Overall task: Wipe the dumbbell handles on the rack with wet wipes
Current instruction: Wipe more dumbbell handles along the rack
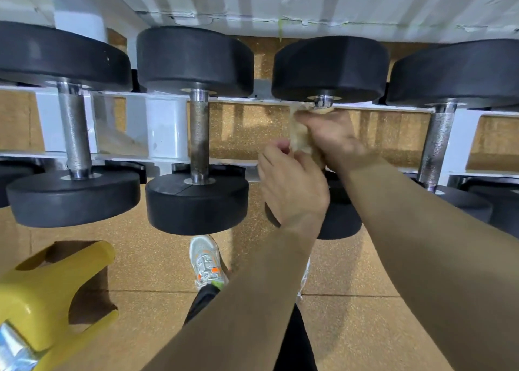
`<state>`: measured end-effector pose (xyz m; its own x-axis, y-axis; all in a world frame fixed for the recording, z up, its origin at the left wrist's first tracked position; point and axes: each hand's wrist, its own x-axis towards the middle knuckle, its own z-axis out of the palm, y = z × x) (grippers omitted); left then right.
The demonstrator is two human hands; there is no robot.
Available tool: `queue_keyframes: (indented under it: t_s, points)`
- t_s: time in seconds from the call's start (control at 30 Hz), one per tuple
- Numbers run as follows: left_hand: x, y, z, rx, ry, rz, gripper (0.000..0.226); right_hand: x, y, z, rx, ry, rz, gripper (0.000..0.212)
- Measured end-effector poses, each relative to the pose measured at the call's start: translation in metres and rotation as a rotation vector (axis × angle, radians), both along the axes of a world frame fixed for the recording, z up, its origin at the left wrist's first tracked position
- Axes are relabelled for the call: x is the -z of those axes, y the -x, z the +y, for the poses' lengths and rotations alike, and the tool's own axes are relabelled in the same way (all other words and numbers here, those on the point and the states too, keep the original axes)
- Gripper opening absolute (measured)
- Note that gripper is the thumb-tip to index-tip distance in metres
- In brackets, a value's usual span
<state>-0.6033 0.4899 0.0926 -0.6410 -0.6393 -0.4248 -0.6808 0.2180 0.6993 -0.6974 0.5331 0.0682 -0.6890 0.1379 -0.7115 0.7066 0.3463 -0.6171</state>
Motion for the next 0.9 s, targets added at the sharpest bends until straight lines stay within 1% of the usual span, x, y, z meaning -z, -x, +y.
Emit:
queue_keyframes:
  t_s: [0.07, 0.13, 0.2, 0.27, 0.33, 0.4, 0.47, 0.53, 0.6, 0.63, 0.7, 0.73, 0.77, 0.8, 0.83, 0.9]
  points:
    - [0.005, -0.001, 0.004, 0.014, 0.047, 0.007, 0.016, 0.002, 0.005, 0.011, 0.063, 0.247, -0.107, 0.014]
    - [0.006, -0.002, 0.002, 0.029, 0.037, 0.012, 0.013, 0.007, 0.010, 0.020, 0.071, 0.452, -0.246, 0.022]
    - [0.004, -0.002, 0.001, 0.053, 0.021, 0.015, 0.011, 0.013, 0.014, 0.026, 0.090, 0.636, -0.309, 0.023]
    - [0.004, -0.001, 0.002, 0.055, 0.012, 0.007, 0.014, 0.018, 0.013, 0.029, 0.105, 0.736, -0.334, 0.018]
    - [0.005, -0.001, 0.002, 0.039, 0.012, 0.006, 0.020, 0.020, 0.012, 0.032, 0.076, 0.761, -0.364, 0.014]
    - [0.006, -0.001, 0.003, 0.022, 0.017, 0.011, 0.025, 0.017, 0.012, 0.034, 0.023, 0.734, -0.387, 0.011]
    - [0.005, 0.000, 0.002, 0.018, 0.020, 0.020, 0.032, 0.011, 0.013, 0.034, -0.027, 0.636, -0.388, 0.010]
    - [0.003, 0.000, 0.002, 0.020, 0.021, 0.022, 0.038, 0.002, 0.008, 0.033, -0.066, 0.523, -0.338, 0.010]
    - [0.002, 0.000, 0.002, 0.020, 0.020, 0.015, 0.041, -0.002, -0.002, 0.030, -0.131, 0.437, -0.251, 0.006]
    - [0.002, 0.000, 0.002, 0.019, 0.017, 0.008, 0.043, -0.002, -0.009, 0.029, -0.221, 0.326, -0.202, 0.005]
    - [0.002, 0.000, 0.002, 0.004, 0.012, -0.006, 0.046, 0.000, -0.020, 0.026, -0.455, 0.004, -0.133, 0.014]
    - [0.002, 0.001, 0.002, -0.011, 0.010, -0.015, 0.046, 0.002, -0.024, 0.024, -0.518, -0.127, -0.132, 0.018]
    - [0.002, 0.001, 0.002, -0.030, 0.010, -0.022, 0.045, 0.002, -0.025, 0.022, -0.520, -0.192, -0.160, 0.021]
    - [0.003, 0.002, 0.003, -0.044, 0.013, -0.028, 0.043, 0.004, -0.024, 0.020, -0.484, -0.193, -0.204, 0.022]
    - [0.004, 0.003, 0.003, -0.050, 0.018, -0.033, 0.041, 0.005, -0.023, 0.019, -0.389, -0.147, -0.246, 0.024]
    - [0.006, 0.002, 0.004, -0.046, 0.034, -0.036, 0.039, 0.008, -0.018, 0.015, -0.149, -0.004, -0.281, 0.018]
